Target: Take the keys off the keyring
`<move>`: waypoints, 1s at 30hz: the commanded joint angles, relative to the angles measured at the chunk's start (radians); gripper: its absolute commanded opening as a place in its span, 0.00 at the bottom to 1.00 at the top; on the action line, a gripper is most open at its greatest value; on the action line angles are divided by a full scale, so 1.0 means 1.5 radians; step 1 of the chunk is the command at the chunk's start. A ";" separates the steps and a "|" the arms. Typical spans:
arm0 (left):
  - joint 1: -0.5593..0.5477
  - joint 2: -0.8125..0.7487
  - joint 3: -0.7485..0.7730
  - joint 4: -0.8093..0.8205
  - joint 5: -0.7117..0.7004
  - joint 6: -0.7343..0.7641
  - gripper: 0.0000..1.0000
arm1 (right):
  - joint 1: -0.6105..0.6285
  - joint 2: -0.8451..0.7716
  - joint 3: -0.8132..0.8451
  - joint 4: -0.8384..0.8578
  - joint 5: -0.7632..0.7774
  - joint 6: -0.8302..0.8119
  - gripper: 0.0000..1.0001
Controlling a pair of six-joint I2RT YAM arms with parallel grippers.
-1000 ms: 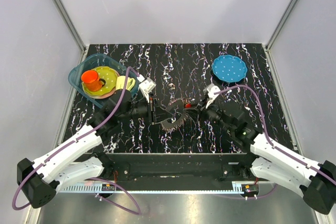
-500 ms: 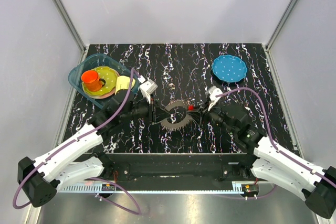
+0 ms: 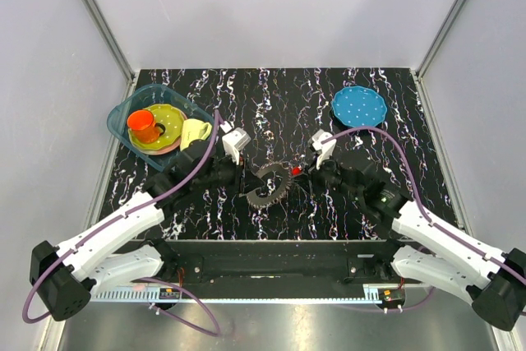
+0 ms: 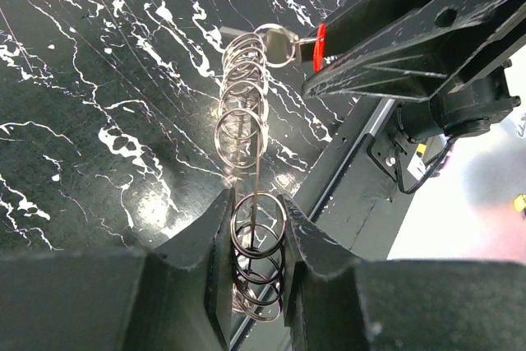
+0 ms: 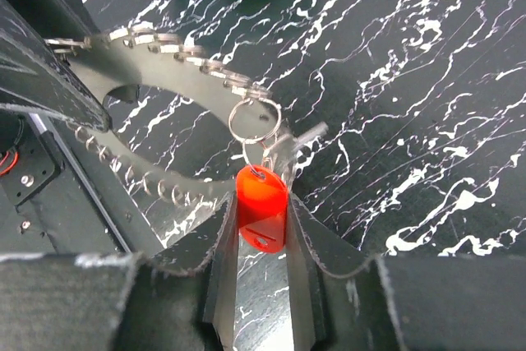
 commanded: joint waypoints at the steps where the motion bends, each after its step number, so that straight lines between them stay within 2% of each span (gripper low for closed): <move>1: 0.001 -0.013 0.020 0.060 0.011 0.003 0.00 | 0.002 0.010 0.002 0.021 -0.048 0.009 0.00; 5: 0.002 -0.026 0.015 0.048 0.000 0.013 0.00 | 0.001 -0.004 -0.014 0.044 -0.009 0.025 0.00; 10: 0.002 -0.047 -0.002 0.044 -0.015 0.000 0.00 | 0.002 -0.046 -0.028 0.069 -0.014 -0.001 0.00; 14: 0.002 -0.059 -0.015 0.042 -0.030 -0.013 0.21 | 0.002 -0.080 -0.045 0.119 -0.014 -0.041 0.00; 17: 0.002 -0.085 -0.027 0.044 -0.044 -0.014 0.31 | 0.002 -0.089 -0.040 0.124 -0.018 -0.086 0.00; 18: 0.002 -0.092 -0.028 0.043 -0.046 -0.012 0.39 | 0.001 -0.090 -0.036 0.118 -0.022 -0.096 0.00; 21: 0.001 -0.113 -0.021 0.037 -0.058 0.002 0.49 | 0.001 -0.092 -0.018 0.103 -0.024 -0.128 0.00; 26: 0.002 -0.122 0.007 0.006 -0.079 0.037 0.57 | 0.002 -0.096 0.005 0.081 -0.057 -0.149 0.00; 30: 0.002 -0.092 0.044 0.008 -0.015 0.082 0.59 | 0.001 -0.117 -0.002 0.096 -0.102 -0.147 0.00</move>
